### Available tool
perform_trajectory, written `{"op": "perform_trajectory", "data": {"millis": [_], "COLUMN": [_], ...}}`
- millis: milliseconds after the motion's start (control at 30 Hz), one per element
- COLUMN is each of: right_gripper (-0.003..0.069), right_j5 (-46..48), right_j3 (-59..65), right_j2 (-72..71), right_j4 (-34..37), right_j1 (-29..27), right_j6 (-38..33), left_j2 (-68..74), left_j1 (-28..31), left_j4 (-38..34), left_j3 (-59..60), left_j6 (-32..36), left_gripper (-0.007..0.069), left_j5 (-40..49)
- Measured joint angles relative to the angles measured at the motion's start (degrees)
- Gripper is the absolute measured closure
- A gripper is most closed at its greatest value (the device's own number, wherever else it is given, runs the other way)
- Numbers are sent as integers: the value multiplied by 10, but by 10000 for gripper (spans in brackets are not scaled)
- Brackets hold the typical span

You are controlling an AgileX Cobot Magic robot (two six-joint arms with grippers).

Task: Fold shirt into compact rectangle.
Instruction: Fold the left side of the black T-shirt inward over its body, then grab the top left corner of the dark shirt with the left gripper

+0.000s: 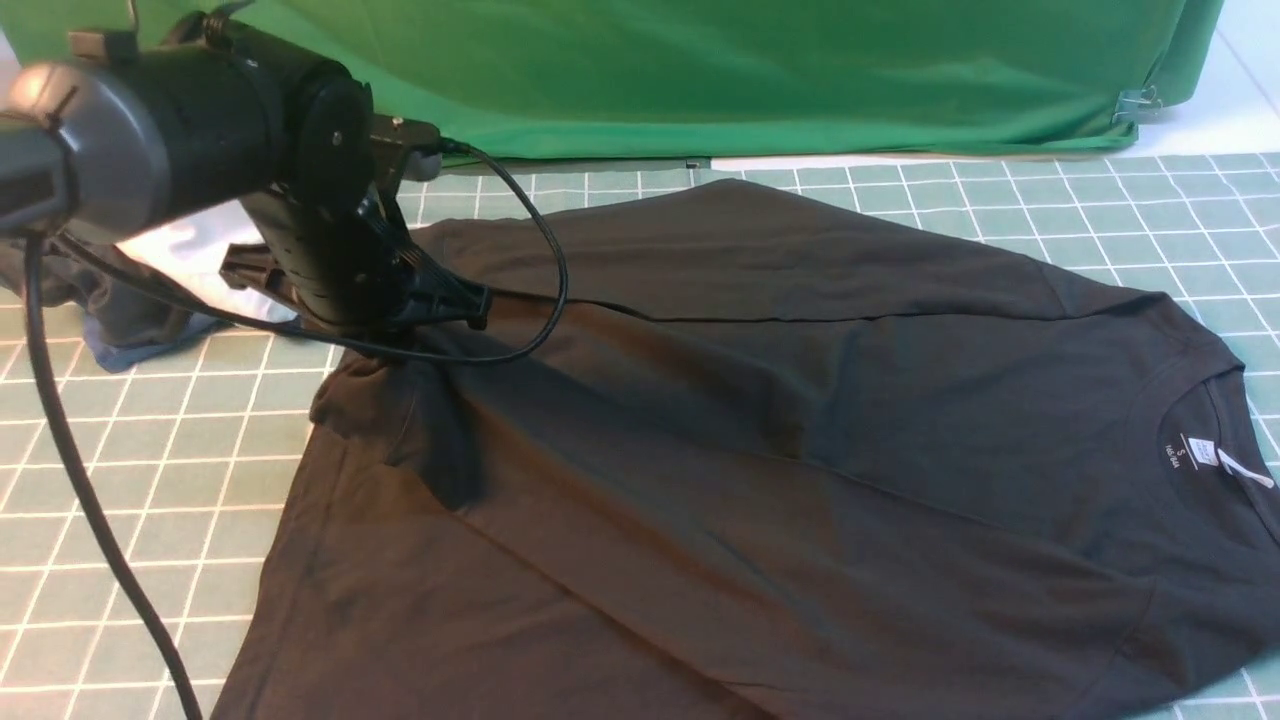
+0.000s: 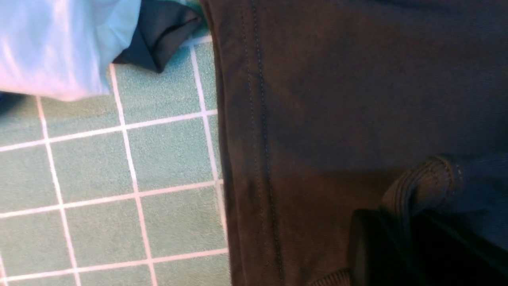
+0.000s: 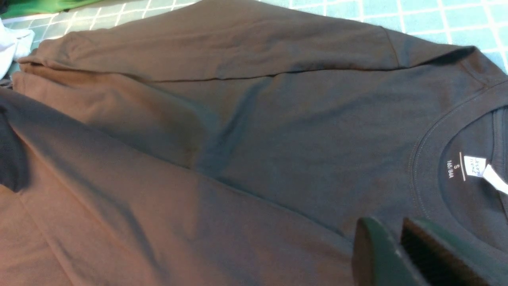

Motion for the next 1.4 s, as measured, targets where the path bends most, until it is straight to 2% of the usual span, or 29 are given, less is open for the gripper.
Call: {"op": "perform_trajectory", "data": {"millis": [33, 100, 133, 200, 267, 367, 533, 800, 1000, 1400], "right_gripper": [566, 566, 566, 566, 565, 559, 553, 546, 538, 526], "right_j5": [0, 0, 1, 1, 1, 2, 3, 4, 13, 19], "right_j3": [0, 0, 0, 0, 0, 0, 0, 0, 0, 0], "right_j2": [0, 0, 0, 0, 0, 0, 0, 0, 0, 0], "right_j4": [0, 0, 0, 0, 0, 0, 0, 0, 0, 0], "right_j1": [0, 0, 0, 0, 0, 0, 0, 0, 0, 0], "right_j6": [0, 0, 0, 0, 0, 0, 0, 0, 0, 0], "left_j2": [2, 3, 3, 3, 3, 3, 6, 79, 153, 244], "left_j1": [0, 0, 0, 0, 0, 0, 4, 67, 97, 107], "left_j4": [11, 24, 39, 50, 80, 108, 87, -54, -70, -105], "left_j3": [0, 0, 0, 0, -1, -16, -58, -184, -240, -257], "left_j6": [0, 0, 0, -3, -33, -83, -102, -104, -105, -104], "left_gripper": [470, 423, 364, 325, 256, 209, 200, 198, 198, 197], "left_j5": [-1, -1, -2, -2, -1, 25, 34, 8, -24, -94]}}
